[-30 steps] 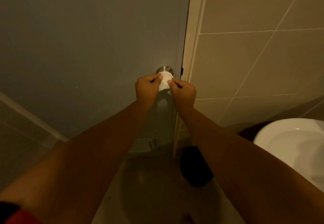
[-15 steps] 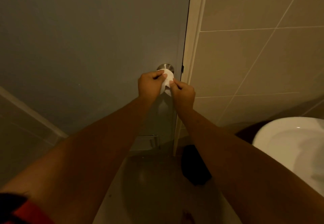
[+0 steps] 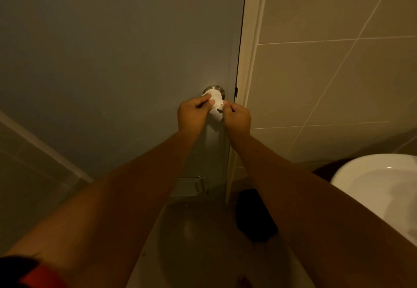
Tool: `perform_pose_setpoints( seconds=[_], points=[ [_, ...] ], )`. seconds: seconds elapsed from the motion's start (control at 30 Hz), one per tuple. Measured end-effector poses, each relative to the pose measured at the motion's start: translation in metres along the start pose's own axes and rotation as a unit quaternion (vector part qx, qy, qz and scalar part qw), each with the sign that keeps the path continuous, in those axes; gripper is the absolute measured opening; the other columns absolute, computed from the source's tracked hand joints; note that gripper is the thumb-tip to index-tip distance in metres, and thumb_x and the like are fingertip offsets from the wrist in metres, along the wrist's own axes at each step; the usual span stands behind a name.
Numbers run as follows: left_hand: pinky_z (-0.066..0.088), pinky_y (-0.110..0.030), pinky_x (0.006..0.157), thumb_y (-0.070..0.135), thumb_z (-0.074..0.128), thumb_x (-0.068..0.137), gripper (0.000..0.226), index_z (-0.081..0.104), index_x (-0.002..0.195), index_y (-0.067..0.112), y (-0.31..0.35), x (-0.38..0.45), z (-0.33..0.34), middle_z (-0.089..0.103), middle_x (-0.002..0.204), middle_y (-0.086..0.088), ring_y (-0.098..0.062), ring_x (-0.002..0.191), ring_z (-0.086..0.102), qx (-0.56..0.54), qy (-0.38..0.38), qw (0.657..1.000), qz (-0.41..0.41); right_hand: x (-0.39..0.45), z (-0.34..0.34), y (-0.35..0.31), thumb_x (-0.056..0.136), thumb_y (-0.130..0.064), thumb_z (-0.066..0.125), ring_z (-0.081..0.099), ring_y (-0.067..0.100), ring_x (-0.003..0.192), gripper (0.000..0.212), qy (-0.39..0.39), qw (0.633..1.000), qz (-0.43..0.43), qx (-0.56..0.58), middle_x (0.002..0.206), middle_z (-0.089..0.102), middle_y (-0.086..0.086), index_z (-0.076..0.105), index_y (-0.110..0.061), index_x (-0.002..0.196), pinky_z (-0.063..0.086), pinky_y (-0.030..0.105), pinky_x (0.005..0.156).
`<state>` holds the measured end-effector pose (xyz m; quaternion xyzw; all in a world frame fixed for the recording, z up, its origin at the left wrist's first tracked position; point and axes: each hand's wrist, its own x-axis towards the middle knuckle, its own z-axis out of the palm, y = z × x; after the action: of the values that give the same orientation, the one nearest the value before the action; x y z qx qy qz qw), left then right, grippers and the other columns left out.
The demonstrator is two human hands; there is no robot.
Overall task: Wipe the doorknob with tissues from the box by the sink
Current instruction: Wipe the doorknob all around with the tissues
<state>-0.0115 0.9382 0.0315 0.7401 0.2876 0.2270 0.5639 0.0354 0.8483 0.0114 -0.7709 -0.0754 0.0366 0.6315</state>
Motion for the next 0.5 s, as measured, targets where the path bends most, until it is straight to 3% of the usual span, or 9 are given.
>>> perform_pose_setpoints(
  seconds=[0.1,0.17,0.23,0.33,0.43,0.5],
  points=[
    [0.048,-0.024,0.096,0.020,0.063,0.091,0.032,0.066,0.121,0.010,0.003,0.003,0.002,0.067,0.125,-0.011,-0.023,0.112,0.063,0.024,-0.006,1.000,0.019,-0.011,-0.003,0.004,0.094,-0.021,0.057,0.067,0.023,0.086,0.025,-0.009,1.000,0.017,0.025,0.094,0.072,0.009,0.072,-0.008,0.109,0.059,0.039,0.080],
    [0.051,-0.033,0.099,0.023,0.061,0.092,0.031,0.067,0.120,0.013,0.001,0.005,0.001,0.068,0.123,-0.010,-0.025,0.109,0.065,0.005,0.003,1.000,-0.012,-0.019,-0.004,0.003,0.090,-0.020,0.063,0.064,0.015,0.085,0.029,-0.013,0.999,0.012,0.032,0.093,0.068,0.000,0.069,-0.009,0.116,0.057,0.026,0.075],
    [0.053,-0.041,0.099,0.024,0.059,0.093,0.030,0.067,0.120,0.014,-0.001,0.006,0.000,0.068,0.122,-0.010,-0.027,0.108,0.065,-0.028,0.008,0.998,-0.059,-0.020,-0.004,0.000,0.089,-0.018,0.065,0.064,0.016,0.094,0.036,-0.013,1.000,-0.009,0.020,0.105,0.068,0.001,0.064,-0.008,0.123,0.054,0.019,0.079],
    [0.055,-0.041,0.095,0.021,0.059,0.093,0.030,0.066,0.121,0.013,-0.001,0.004,-0.003,0.068,0.121,-0.012,-0.025,0.102,0.067,-0.059,0.006,0.992,-0.110,-0.010,-0.003,-0.004,0.093,-0.018,0.061,0.065,0.025,0.107,0.035,-0.024,0.998,-0.054,-0.021,0.121,0.068,0.014,0.063,-0.006,0.125,0.051,0.027,0.090],
    [0.058,-0.034,0.090,0.017,0.061,0.092,0.032,0.064,0.121,0.006,-0.002,-0.002,-0.006,0.068,0.120,-0.014,-0.021,0.095,0.068,-0.104,-0.006,0.988,-0.110,0.000,-0.006,-0.010,0.096,-0.023,0.056,0.065,0.024,0.105,0.032,-0.032,0.997,-0.053,-0.042,0.117,0.070,0.014,0.066,-0.007,0.121,0.047,0.023,0.084],
    [0.058,-0.031,0.089,0.015,0.062,0.091,0.033,0.063,0.122,0.004,-0.004,-0.003,-0.006,0.067,0.121,-0.015,-0.021,0.096,0.067,-0.115,-0.007,0.989,-0.095,0.005,-0.006,-0.011,0.096,-0.025,0.055,0.067,0.025,0.102,0.030,-0.037,0.998,-0.039,-0.026,0.111,0.072,0.014,0.070,-0.007,0.116,0.053,0.030,0.086]
  ],
)
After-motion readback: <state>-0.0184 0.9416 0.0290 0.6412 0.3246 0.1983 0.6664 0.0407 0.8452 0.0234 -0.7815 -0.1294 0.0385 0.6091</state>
